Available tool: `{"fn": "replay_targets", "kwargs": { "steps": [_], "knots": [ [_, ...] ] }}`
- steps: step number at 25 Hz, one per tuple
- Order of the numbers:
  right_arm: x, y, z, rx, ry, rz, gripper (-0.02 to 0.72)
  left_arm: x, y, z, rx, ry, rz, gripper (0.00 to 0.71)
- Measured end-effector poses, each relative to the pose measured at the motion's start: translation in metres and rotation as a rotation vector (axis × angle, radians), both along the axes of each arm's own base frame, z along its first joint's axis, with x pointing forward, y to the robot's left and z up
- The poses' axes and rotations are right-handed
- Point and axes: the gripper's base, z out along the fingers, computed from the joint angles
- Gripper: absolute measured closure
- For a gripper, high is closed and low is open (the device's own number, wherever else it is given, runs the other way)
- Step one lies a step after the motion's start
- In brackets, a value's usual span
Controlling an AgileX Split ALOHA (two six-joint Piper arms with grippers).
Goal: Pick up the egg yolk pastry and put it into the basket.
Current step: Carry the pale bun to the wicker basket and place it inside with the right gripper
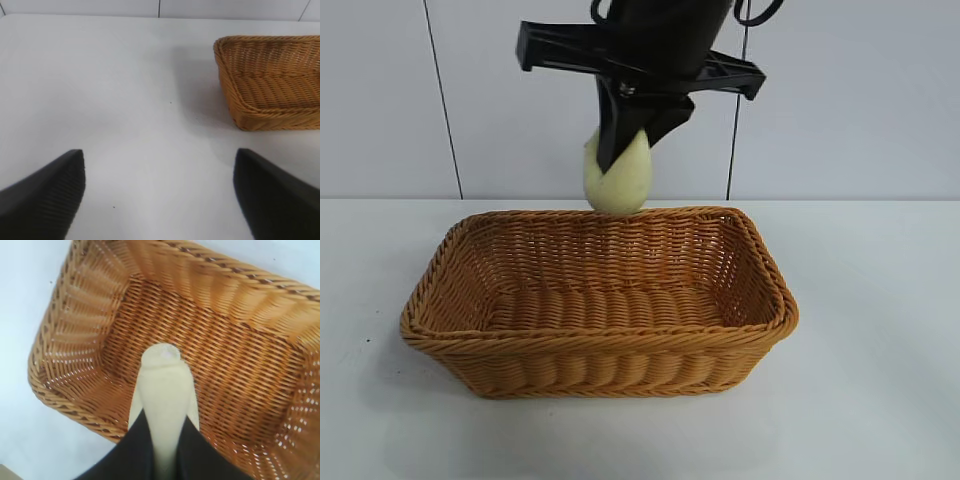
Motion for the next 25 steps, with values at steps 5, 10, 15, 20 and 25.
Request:
{"fn": "replay_targets", "kwargs": {
  "steps": [5,10,15,20,25],
  "knots": [
    [0.009,0.015,-0.034,-0.006,0.017,-0.002,0.685,0.0,0.0,0.0,0.0,0.0,0.0,0.105],
    [0.018,0.02,-0.078,-0.069,0.072,-0.007,0.685,0.0,0.0,0.0,0.0,0.0,0.0,0.105],
    [0.023,0.024,-0.115,-0.11,0.104,-0.005,0.685,0.0,0.0,0.0,0.0,0.0,0.0,0.105],
    [0.024,0.024,-0.12,-0.116,0.108,-0.004,0.61,0.0,0.0,0.0,0.0,0.0,0.0,0.105],
    [0.023,0.023,-0.119,-0.126,0.109,0.014,0.184,0.0,0.0,0.0,0.0,0.0,0.0,0.105]
  ]
}}
